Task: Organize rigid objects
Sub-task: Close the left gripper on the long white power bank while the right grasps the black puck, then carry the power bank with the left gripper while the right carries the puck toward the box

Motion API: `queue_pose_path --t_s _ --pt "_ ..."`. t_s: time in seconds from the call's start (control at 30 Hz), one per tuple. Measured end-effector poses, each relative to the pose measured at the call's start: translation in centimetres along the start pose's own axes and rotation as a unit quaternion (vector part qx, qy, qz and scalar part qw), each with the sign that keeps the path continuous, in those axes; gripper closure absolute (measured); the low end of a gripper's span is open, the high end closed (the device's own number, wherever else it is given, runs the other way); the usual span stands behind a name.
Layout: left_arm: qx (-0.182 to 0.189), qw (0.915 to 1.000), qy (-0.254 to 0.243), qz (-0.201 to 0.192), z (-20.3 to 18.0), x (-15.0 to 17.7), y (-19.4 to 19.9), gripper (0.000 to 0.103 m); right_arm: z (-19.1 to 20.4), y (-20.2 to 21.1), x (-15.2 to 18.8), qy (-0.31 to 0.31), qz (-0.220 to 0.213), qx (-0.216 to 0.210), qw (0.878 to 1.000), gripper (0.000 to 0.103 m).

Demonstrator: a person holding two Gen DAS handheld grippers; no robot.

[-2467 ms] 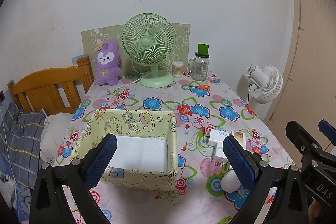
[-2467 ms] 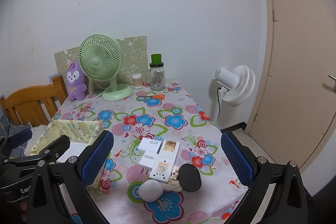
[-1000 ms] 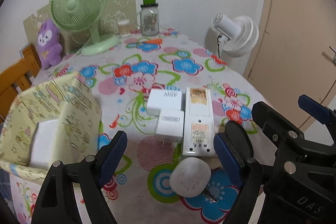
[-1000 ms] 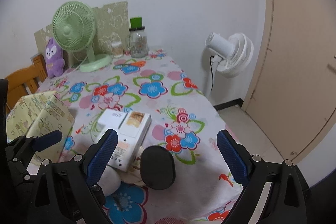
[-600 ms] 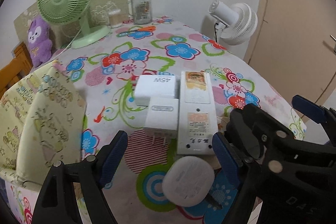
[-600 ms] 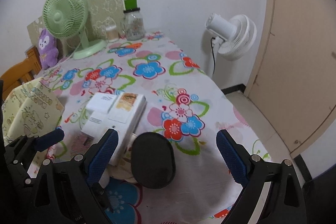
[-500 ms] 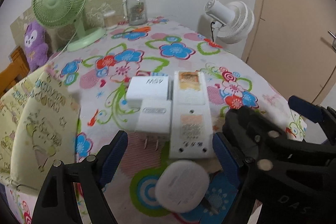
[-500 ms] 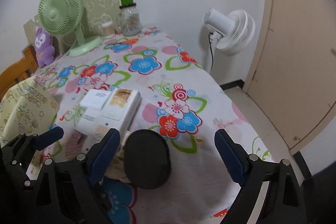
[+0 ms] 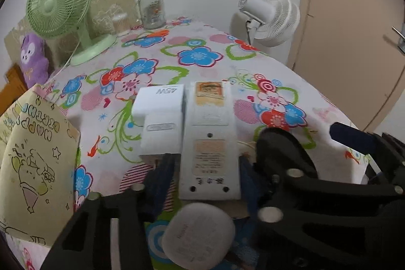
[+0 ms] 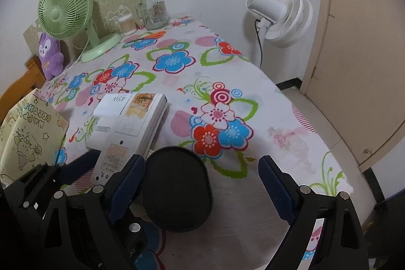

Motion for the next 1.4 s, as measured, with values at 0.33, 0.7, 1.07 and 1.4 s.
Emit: queue_pose_path --t_s 0.33,0.7,1.07,1.4 --pt "0.002 1.0 0.004 -0.002 0.0 0.0 -0.1 0.057 0.2 -0.4 0.4 -0.019 0.007 0.004 1.0 0.011" --pt "0.016 0.9994 0.031 0.003 0.1 -0.1 -0.4 0.058 0.7 -1.1 0.5 -0.058 0.021 -0.032 0.998 0.032" --pt "0.019 0.9995 0.023 -0.005 -0.3 -0.2 0.6 0.058 0.2 -0.8 0.4 -0.065 0.011 -0.015 0.998 0.046" --pt "0.022 0.9991 0.031 -0.017 -0.1 -1.5 2.1 0.058 0.3 0.9 -1.2 -0.058 -0.008 -0.009 0.998 0.046"
Point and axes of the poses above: each gripper's, at about its wrist camera, not at the fingertips, and y roughly against the way its jaws point, z to its left, x to its underside, the point moved 9 cm from there along -y, roughly the way its jaws point, and after that the axes turned 7 degrees about -z, right-handed, at the moved point
